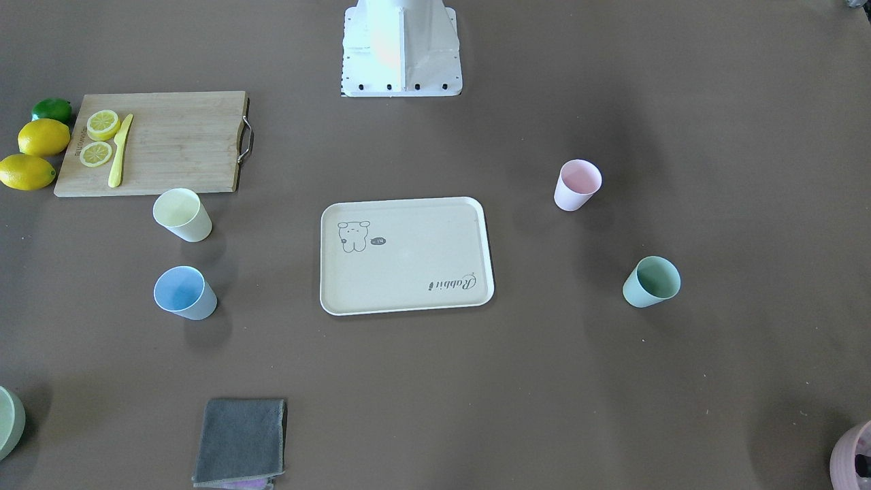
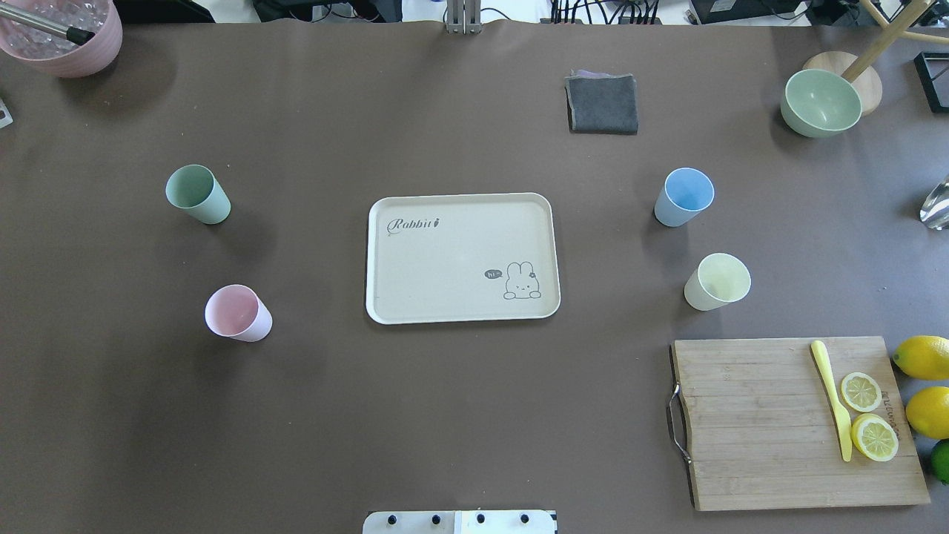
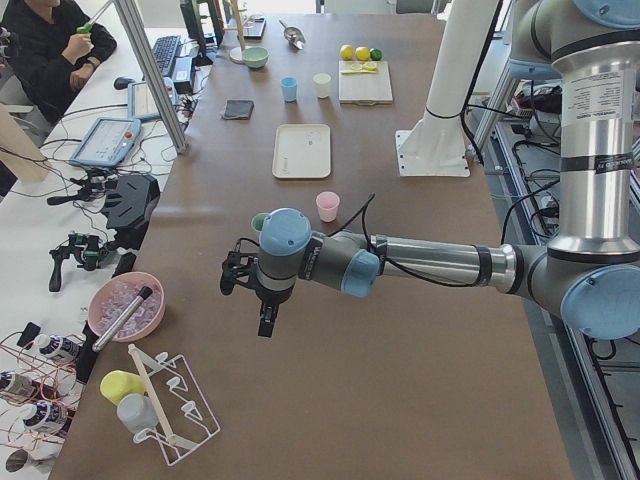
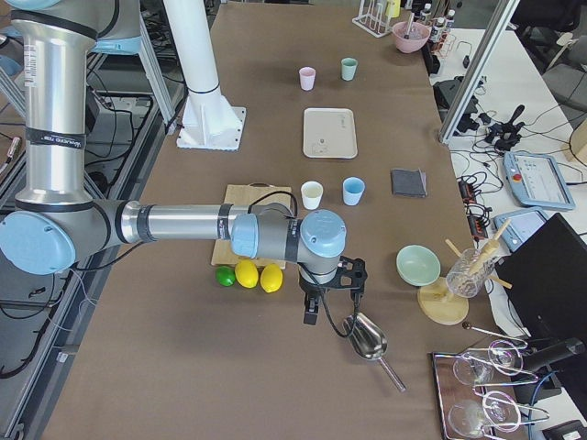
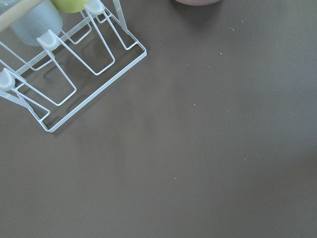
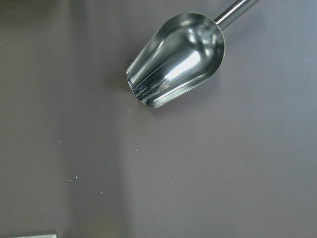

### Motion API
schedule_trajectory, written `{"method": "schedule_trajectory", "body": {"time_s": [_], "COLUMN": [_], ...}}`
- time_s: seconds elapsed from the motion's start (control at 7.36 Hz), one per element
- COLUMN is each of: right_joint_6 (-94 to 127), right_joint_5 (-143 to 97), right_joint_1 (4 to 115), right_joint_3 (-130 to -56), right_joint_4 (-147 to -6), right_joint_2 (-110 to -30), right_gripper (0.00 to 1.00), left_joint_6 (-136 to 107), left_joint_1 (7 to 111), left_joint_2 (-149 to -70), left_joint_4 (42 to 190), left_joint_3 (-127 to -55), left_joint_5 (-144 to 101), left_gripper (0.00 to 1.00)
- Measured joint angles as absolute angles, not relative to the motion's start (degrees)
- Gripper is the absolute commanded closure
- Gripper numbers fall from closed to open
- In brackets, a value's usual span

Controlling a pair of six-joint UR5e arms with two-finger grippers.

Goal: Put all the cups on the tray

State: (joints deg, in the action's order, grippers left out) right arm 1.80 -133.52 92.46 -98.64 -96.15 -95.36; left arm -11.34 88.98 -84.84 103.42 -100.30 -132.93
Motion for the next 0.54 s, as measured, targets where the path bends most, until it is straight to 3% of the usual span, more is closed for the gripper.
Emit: {"method": "schedule_trajectory", "body": {"time_s": [0.54], "right_joint_6": [2.3], "right_joint_5": [-133.8], "right_joint_1": [92.5], "right_joint_3": [-98.7], "right_joint_4": [-96.2], "right_joint_2": [-95.3], "right_gripper": [0.00], "left_joint_6": [-11.3], "left_joint_1": [88.9], "left_joint_2": [-84.6], "left_joint_4": [102.9], "left_joint_3": [-100.5], "left_joint_5": [-132.9], "left_gripper": [0.02]}}
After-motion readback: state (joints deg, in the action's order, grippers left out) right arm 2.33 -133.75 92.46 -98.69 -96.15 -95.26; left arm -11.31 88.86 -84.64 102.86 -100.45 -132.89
